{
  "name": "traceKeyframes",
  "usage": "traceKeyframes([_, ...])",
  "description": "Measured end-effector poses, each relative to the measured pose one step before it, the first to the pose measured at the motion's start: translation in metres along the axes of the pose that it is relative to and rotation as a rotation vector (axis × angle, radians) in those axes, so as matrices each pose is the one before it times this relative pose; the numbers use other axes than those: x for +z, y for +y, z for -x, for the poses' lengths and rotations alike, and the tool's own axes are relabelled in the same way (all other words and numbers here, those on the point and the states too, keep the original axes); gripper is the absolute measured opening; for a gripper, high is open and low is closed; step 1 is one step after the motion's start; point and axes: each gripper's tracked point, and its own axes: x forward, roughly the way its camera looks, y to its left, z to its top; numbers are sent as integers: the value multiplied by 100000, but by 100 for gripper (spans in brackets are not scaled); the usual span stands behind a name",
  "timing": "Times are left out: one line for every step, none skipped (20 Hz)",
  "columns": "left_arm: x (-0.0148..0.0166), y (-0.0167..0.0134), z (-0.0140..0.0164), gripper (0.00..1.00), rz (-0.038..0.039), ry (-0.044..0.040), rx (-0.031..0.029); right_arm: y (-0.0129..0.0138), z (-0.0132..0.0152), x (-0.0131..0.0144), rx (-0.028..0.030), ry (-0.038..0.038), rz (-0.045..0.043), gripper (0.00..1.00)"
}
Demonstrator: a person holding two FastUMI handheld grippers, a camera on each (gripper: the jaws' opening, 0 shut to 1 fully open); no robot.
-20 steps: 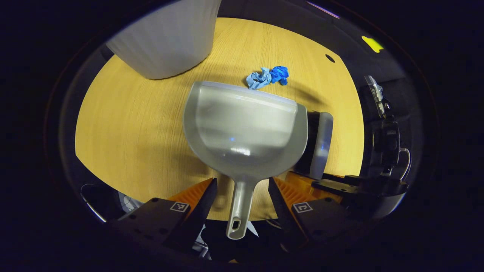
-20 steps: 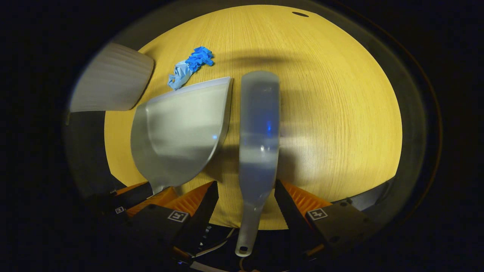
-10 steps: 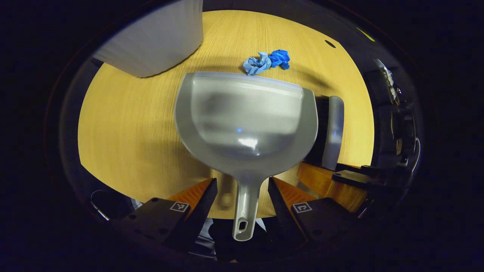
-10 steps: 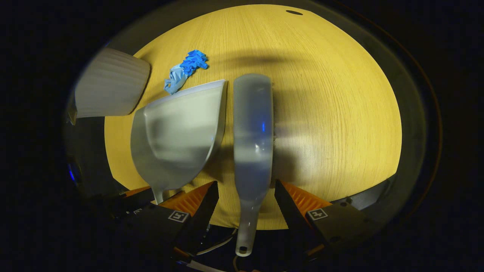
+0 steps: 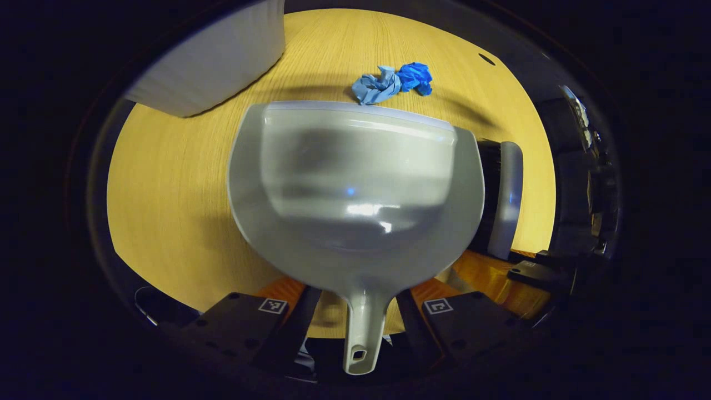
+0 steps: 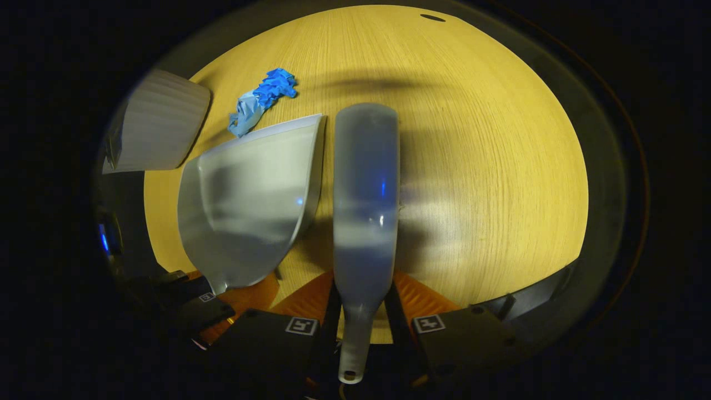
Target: Pick up the small broom and dustpan from the desktop, sweep the trash into the dustpan with the broom, and then empty the trash into the garbage bin.
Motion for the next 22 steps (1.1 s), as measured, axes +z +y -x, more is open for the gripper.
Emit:
traceKeyframes([225, -464, -81, 63, -1197, -844, -2590, 83, 814, -86, 1289, 1190, -664, 47])
traceKeyframes([-243, 68, 429, 54, -738, 550, -63, 61, -544, 29, 926, 274, -359, 44])
traceKeyframes([-80, -84, 170, 36, -1871, 307, -478, 109, -144, 5, 543, -155, 310, 43])
traceKeyframes([59, 24, -269, 33, -1663, -5, -567, 125, 22, -14, 748, 118, 801, 39])
traceKeyframes([32, 81, -28, 31, -797, 285, 312, 168, 87, 39, 1347, 362, 1407, 39])
traceKeyframes([-88, 253, -145, 31, -1015, 371, 148, 186, 71, 193, 1487, -579, 845, 32])
traceKeyframes([-67, 246, -2, 30, -1100, -207, 244, 119, 366, 115, 1245, -1256, 705, 32])
traceKeyframes([-91, 364, 126, 29, -1872, 234, 277, 119, 308, 283, 1252, -826, 883, 27])
traceKeyframes([-59, 355, 300, 28, -2482, -617, 386, 64, 289, 449, 331, -830, 2276, 27])
traceKeyframes([-87, 622, 262, 28, -2548, -1418, 1200, -79, 642, 578, -300, -1146, 3202, 27])
traceKeyframes([180, 635, 256, 28, -2842, -1686, 1657, -3, 523, 1259, -309, -3130, 3258, 27])
traceKeyframes([-49, 425, 352, 28, -2993, -1844, 1143, -127, 697, 1329, -649, -2767, 3824, 27])
traceKeyframes([-247, 475, 232, 27, -3172, 338, 1096, -169, 751, 1859, -813, -3495, 3557, 27])
traceKeyframes([-378, 423, 191, 28, -2544, 408, 536, -450, 584, 2027, -1991, -2738, 4380, 27])
traceKeyframes([-426, 333, 88, 28, -1753, 993, 460, -903, 171, 2464, -3497, -3377, 5203, 27])
traceKeyframes([-359, 245, 98, 27, -1665, 274, -95, -1191, -72, 2419, -4177, -2077, 5867, 26])
traceKeyframes([-213, 286, -40, 27, -1258, 172, 50, -988, -501, 2448, -4074, -2230, 4666, 26])
traceKeyframes([-311, 236, -106, 27, -1230, 41, -115, -589, -639, 1837, -2691, -426, 6096, 26])
traceKeyframes([-266, 268, -43, 27, -737, 171, 96, -861, -714, 1753, -3494, -768, 7084, 26])
traceKeyframes([-55, 40, -143, 27, -612, -346, -308, -665, -781, 1174, -3051, 269, 7393, 26])
traceKeyframes([-232, 208, 32, 26, -556, 313, 133, 265, -544, 923, 326, 1506, 5880, 26])
traceKeyframes([-286, 82, -70, 27, -502, 709, 132, 744, -704, 638, 747, 1402, 4883, 26])
